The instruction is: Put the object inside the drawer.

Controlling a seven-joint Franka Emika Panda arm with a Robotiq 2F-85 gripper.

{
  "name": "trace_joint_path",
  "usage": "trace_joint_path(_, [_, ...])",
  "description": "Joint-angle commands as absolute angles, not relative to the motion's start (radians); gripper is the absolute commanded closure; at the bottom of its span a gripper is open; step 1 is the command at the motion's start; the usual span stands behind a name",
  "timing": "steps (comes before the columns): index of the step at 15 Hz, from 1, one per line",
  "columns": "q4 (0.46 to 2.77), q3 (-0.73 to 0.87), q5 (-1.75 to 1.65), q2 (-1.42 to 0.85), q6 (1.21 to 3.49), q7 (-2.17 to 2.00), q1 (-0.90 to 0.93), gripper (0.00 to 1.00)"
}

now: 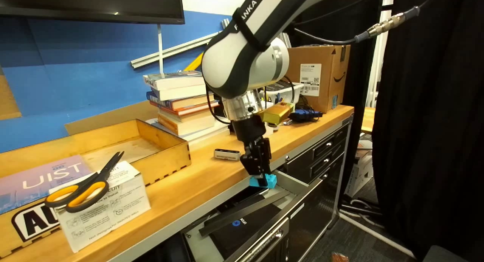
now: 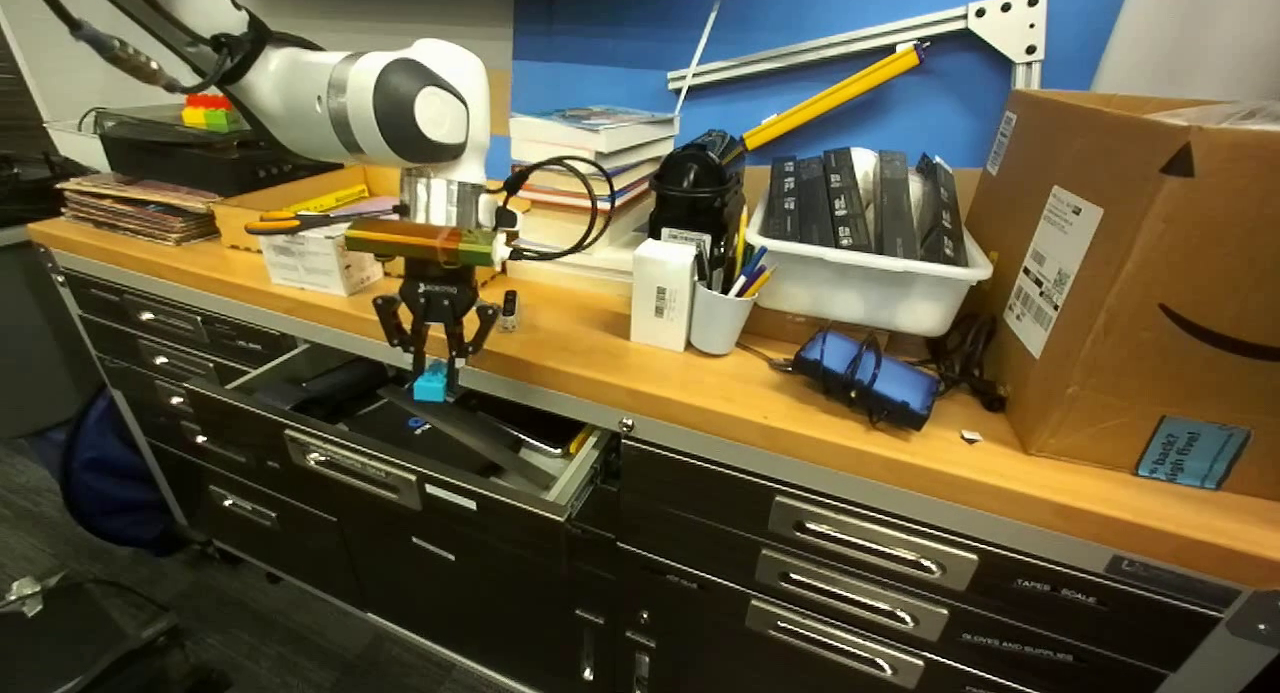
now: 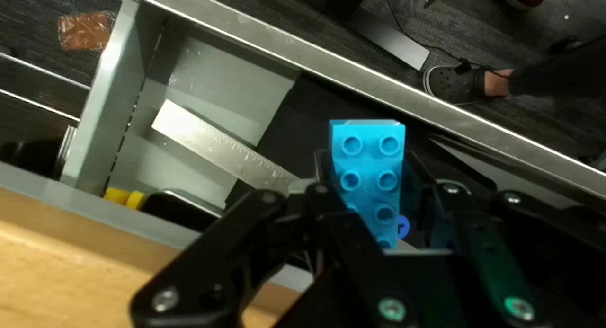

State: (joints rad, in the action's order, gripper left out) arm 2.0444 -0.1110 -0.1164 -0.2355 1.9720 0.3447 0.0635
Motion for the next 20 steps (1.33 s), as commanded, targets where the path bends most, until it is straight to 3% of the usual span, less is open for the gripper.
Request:
trace_joint_path(1, [2.068, -0.105, -0.168, -0.27, 2.039, 0.385, 0.064, 0.88])
trace_joint_path(2, [2.063, -0.107, -0.179, -0.287, 2.052, 0.386, 0.067, 0.83])
trace_joint_path(3, [2.065, -0.108, -0.188, -0.297, 2.071, 0.381, 0.068, 0.39])
trace_joint_path(5, [2.087, -0.112, -0.19, -0.285, 2.089, 0.395, 0.065, 0.32])
trace_joint_path(9, [2.214, -0.116, -0.159, -0.189, 2.07, 0.527, 0.028, 0.01])
trace_joint_path(14, [2.377, -0.08, -0.136, -0.139, 2.062, 0.605, -0.018, 0.0])
trace_joint_path(20, [2.292, -0.057, -0.155, -0.246, 2.047, 0.523, -0.014, 0.0])
